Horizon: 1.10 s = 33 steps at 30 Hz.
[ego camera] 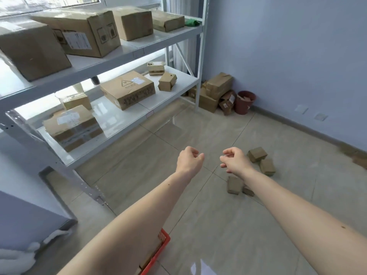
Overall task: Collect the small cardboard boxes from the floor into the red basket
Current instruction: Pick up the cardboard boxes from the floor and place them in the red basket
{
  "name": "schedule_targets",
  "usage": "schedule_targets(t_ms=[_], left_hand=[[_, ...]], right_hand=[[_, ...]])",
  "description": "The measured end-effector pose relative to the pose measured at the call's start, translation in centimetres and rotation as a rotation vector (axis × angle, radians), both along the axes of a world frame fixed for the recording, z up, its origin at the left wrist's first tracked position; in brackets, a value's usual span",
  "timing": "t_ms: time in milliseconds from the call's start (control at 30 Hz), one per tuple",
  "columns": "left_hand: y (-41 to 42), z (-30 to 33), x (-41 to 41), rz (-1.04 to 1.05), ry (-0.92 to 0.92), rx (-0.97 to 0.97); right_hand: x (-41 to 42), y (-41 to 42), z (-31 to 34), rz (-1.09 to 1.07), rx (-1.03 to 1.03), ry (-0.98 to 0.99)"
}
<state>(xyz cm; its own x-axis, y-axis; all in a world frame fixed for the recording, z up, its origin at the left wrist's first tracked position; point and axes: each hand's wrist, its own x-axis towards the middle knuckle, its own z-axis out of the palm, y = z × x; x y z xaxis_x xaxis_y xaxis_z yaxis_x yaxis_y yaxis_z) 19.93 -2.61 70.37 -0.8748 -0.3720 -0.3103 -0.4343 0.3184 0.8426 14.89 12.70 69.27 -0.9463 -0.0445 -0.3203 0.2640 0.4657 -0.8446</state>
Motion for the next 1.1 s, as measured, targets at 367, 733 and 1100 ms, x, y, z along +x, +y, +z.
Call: schedule_targets(t_ms=[367, 733, 1100], left_hand=[[9.9, -1.8, -12.0, -0.025, -0.027, -0.014], [16.8, -4.0, -30.9, -0.083, -0.063, -0.028], [22.8, -8.5, -42.8, 0.093, -0.151, -0.015]], right_hand=[[-11.9, 10.0, -1.3, -0.003, 0.006, -0.052], [-29.3, 16.8, -2.9, -0.105, 0.004, -0.084], [-44.2, 23.2, -7.2, 0.075, 0.086, -0.176]])
